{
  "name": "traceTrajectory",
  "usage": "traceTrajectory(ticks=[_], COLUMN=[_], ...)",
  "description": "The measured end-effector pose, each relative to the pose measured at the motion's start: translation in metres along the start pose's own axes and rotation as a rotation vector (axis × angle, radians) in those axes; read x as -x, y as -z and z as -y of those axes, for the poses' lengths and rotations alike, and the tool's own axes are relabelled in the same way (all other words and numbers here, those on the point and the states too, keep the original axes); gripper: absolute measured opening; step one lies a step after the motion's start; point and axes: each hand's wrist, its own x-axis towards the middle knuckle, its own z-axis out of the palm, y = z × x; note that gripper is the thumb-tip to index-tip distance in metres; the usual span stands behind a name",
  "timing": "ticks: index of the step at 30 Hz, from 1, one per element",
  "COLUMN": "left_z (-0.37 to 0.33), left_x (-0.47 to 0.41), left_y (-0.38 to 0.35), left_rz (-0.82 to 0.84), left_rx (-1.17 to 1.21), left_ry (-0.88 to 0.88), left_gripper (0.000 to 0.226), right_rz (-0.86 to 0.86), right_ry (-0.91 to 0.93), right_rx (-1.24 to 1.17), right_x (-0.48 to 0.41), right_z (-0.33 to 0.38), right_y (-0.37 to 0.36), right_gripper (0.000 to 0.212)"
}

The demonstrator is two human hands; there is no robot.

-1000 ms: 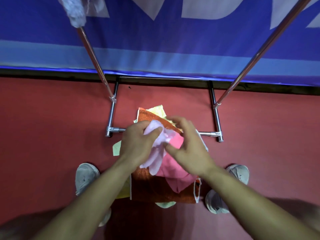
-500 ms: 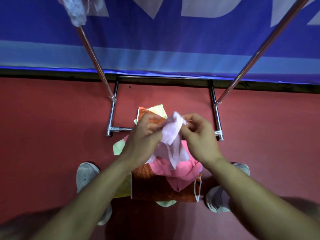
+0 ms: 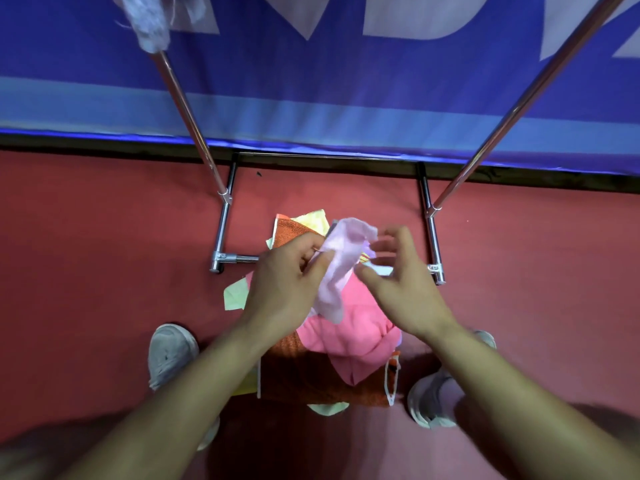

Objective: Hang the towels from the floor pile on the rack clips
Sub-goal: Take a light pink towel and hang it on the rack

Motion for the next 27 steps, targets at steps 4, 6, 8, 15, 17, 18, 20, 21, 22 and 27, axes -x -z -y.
traceTrajectory(ticks=[4, 6, 8, 15, 17, 18, 20, 21, 22, 27], left_z=[-0.001, -0.001, 0.002, 0.008, 0.007, 0.007, 0.005, 0.005, 0.006, 0.013], left_x=[0.002, 0.002, 0.003, 0.009, 0.011, 0.012, 0.012, 0.011, 0.011, 0.009], left_y=[0.000, 0.000, 0.002, 0.009, 0.009, 0.009, 0.011, 0.012, 0.012, 0.013], left_rz=[0.072, 0.079, 0.091, 0.188, 0.188, 0.183, 0.177, 0.185, 0.190, 0.165], left_rx=[-0.063, -0.072, -0.089, -0.159, -0.174, -0.156, -0.115, -0.112, -0.128, -0.277], left_ry=[-0.121, -0.133, -0.136, -0.184, -0.147, -0.122, -0.077, -0.059, -0.050, -0.012], left_gripper=[0.010, 0.008, 0.021, 0.010, 0.007, 0.006, 0.015, 0.020, 0.019, 0.045], right_rz=[0.060, 0.043, 0.024, 0.138, 0.094, 0.064, 0.003, -0.032, -0.073, -0.323], right_ry=[0.286, 0.303, 0.314, 0.368, 0.369, 0.364, 0.366, 0.377, 0.389, 0.381], right_rx=[0.093, 0.158, 0.190, 0.365, 0.418, 0.442, 0.441, 0.417, 0.381, 0.152], right_x=[0.005, 0.003, 0.001, 0.000, 0.000, 0.000, -0.001, -0.001, -0.002, -0.006], right_z=[0.000, 0.001, 0.001, -0.001, 0.000, 0.001, 0.003, 0.005, 0.008, 0.023], right_y=[-0.007, -0.009, -0.008, -0.014, -0.013, -0.012, -0.007, -0.004, -0.001, 0.023], right_gripper=[0.055, 0.039, 0.031, 0.033, 0.020, 0.016, 0.013, 0.012, 0.012, 0.011])
